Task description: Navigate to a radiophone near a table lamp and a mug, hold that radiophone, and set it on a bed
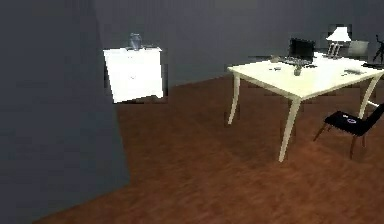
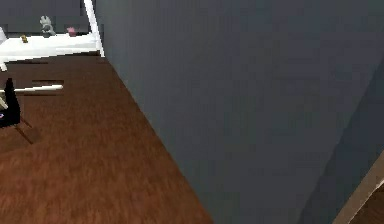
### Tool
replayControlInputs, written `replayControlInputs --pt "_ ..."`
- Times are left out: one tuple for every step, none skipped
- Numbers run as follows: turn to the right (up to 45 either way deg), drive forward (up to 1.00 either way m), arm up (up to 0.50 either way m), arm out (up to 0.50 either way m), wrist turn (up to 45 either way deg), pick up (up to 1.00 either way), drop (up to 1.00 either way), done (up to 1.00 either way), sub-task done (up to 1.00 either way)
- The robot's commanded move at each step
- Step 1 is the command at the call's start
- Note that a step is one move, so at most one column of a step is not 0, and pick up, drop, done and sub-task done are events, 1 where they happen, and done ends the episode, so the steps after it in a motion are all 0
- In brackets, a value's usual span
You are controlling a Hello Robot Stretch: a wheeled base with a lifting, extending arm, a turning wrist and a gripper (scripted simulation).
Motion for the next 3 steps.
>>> replayControlInputs --pt "3.0 0.00 0.00 0.00 0.0 0.00 0.00 0.00 0.00" --pt "0.0 1.00 0.00 0.00 0.0 0.00 0.00 0.00 0.00" --pt "0.0 0.45 0.00 0.00 0.0 0.00 0.00 0.00 0.00"
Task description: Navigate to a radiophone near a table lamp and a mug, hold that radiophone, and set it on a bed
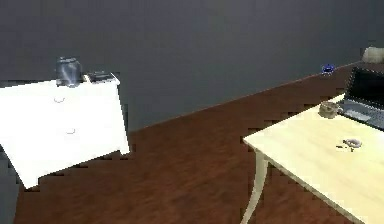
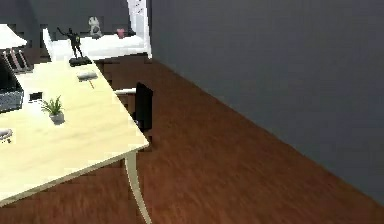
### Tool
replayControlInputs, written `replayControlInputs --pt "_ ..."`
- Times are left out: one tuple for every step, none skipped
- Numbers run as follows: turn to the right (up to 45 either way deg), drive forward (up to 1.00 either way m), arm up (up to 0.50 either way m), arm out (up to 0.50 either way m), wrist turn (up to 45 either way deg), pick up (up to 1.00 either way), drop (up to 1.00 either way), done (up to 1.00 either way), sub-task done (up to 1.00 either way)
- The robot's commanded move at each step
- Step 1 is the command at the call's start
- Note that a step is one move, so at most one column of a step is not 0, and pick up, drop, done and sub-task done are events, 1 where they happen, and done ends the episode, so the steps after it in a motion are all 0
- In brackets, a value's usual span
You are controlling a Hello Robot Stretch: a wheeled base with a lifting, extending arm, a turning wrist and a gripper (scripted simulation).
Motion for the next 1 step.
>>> replayControlInputs --pt "-6.0 0.00 0.00 0.00 0.0 0.00 0.00 0.00 0.00"
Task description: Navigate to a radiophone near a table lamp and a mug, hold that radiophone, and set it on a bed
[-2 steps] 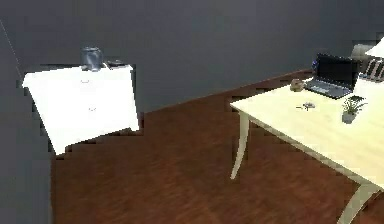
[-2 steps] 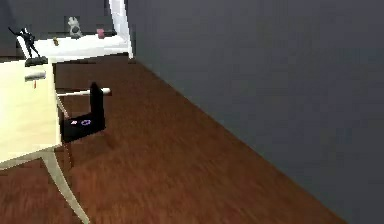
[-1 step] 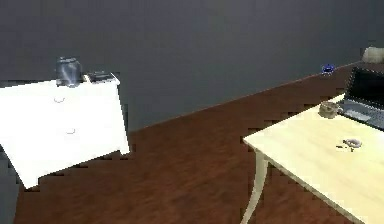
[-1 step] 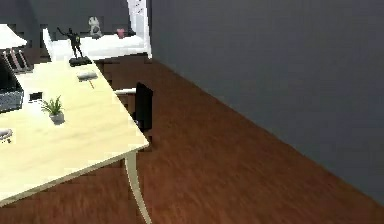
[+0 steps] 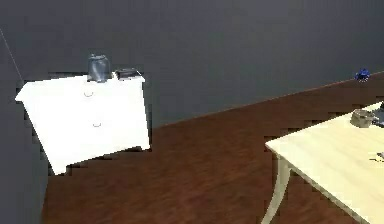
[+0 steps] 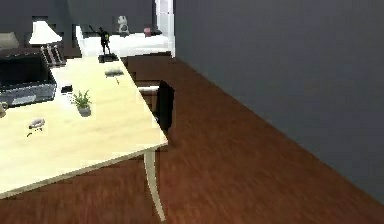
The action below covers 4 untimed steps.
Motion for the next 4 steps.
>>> replayControlInputs --pt "0.0 0.50 0.00 0.00 0.0 0.00 0.00 0.00 0.00" --pt "45.0 0.00 0.00 0.00 0.0 0.00 0.00 0.00 0.00" --pt "-45.0 0.00 0.00 0.00 0.0 0.00 0.00 0.00 0.00" --pt "-24.0 0.00 0.00 0.00 0.0 0.00 0.00 0.00 0.00"
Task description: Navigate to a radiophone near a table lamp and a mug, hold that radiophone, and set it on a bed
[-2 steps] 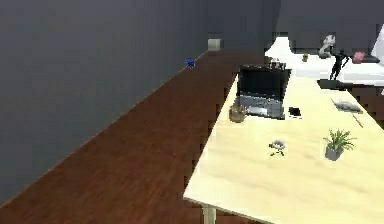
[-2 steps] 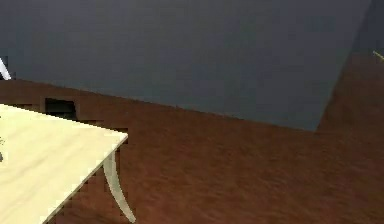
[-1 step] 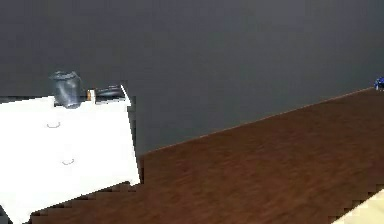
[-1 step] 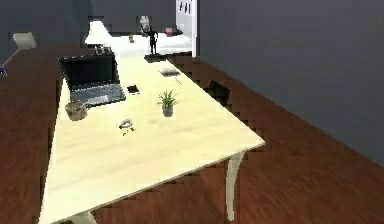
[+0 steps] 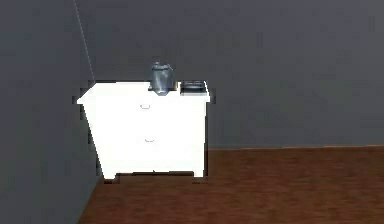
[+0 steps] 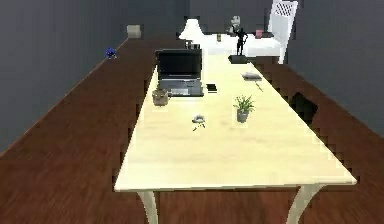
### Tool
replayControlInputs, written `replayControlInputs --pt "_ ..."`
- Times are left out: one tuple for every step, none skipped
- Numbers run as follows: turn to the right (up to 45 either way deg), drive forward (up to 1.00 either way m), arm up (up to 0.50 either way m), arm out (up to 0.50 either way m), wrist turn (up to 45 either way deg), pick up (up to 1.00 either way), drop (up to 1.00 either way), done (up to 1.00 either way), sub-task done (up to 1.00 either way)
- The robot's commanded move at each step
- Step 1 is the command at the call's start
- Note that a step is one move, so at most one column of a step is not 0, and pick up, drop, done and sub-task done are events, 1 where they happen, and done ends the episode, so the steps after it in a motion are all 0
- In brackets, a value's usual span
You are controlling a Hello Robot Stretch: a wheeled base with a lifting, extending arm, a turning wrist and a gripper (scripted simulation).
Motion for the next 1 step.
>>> replayControlInputs --pt "0.0 0.45 0.00 0.00 0.0 0.00 0.00 0.00 0.00"
